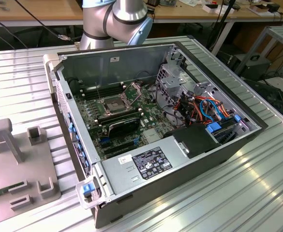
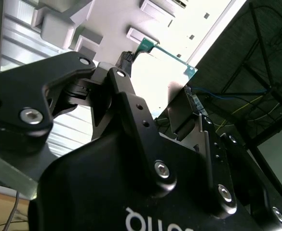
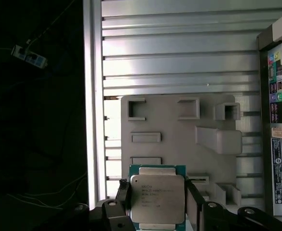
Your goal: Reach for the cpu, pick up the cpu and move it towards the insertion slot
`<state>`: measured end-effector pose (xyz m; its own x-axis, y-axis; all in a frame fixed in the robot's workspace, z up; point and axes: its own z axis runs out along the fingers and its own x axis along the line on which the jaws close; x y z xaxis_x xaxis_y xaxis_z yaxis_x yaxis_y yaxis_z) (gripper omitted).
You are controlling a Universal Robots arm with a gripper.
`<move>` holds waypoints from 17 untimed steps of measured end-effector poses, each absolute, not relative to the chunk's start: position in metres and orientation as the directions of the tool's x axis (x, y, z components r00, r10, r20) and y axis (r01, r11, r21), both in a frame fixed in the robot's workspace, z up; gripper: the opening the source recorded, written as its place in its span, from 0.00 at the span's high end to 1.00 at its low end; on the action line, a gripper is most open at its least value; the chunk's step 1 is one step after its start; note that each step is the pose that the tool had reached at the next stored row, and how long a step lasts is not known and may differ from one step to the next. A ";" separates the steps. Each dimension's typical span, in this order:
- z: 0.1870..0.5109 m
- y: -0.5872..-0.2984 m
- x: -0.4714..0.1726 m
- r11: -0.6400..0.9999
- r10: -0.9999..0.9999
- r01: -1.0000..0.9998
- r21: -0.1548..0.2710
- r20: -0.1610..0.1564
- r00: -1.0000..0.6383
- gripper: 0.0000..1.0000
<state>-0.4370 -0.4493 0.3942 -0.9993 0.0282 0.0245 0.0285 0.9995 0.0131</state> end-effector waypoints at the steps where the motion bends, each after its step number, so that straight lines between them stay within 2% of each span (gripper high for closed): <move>1: 0.395 -0.449 -0.437 1.000 0.028 0.029 0.013 0.024 -0.999 0.45; 17: 0.397 -0.449 -0.428 1.000 0.028 0.029 0.013 0.024 -0.999 0.45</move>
<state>-0.4283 -0.4492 0.3969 -0.9993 0.0282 0.0245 0.0285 0.9995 0.0129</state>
